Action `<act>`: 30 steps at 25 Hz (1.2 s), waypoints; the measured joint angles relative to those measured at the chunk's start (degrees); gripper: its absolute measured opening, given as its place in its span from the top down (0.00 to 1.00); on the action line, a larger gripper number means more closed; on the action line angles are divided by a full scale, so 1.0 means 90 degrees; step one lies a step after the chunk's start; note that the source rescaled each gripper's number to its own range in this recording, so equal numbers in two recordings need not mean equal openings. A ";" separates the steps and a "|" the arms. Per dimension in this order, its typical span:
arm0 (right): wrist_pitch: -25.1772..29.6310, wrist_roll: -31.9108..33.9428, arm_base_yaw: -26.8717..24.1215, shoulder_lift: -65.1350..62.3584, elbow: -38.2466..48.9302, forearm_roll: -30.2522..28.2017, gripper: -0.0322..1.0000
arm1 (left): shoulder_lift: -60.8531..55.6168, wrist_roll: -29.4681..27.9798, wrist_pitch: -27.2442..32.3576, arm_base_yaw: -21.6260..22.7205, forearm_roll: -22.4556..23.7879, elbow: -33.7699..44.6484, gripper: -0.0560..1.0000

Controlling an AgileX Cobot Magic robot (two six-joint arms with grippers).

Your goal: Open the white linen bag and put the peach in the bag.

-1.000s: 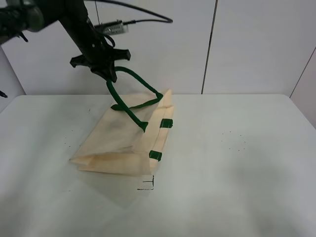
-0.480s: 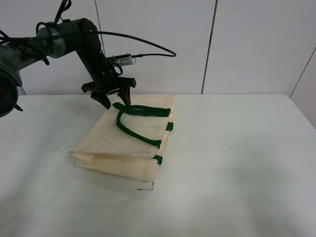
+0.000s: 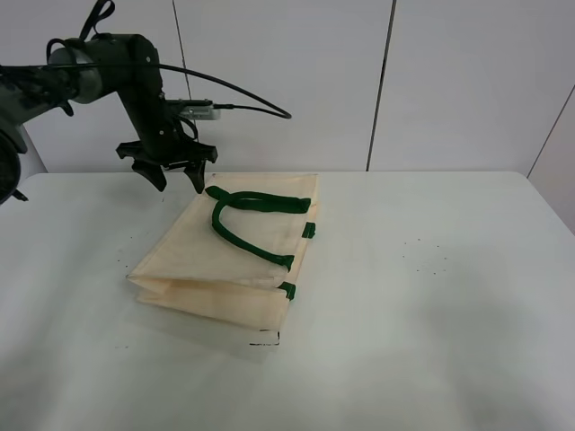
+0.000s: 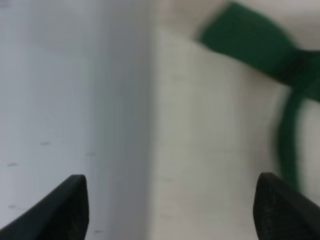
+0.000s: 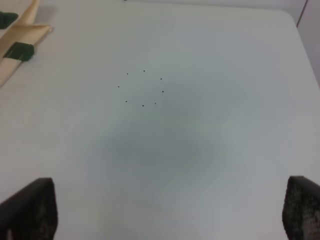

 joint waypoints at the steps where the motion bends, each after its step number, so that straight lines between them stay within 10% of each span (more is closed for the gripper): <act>1: 0.0000 0.0000 0.0000 0.0000 0.0000 0.0000 0.00 | 0.0000 0.0021 0.0000 0.0163 0.0006 0.0000 0.00; 17: 0.0000 0.0000 0.0000 0.0000 0.0000 0.0000 0.00 | -0.0840 0.0115 0.0000 0.1425 0.0123 0.1035 0.00; 30: 0.0000 0.0000 0.0000 0.0000 0.0000 0.0000 0.00 | -0.4938 0.0204 0.0000 0.1425 0.0063 0.4911 0.00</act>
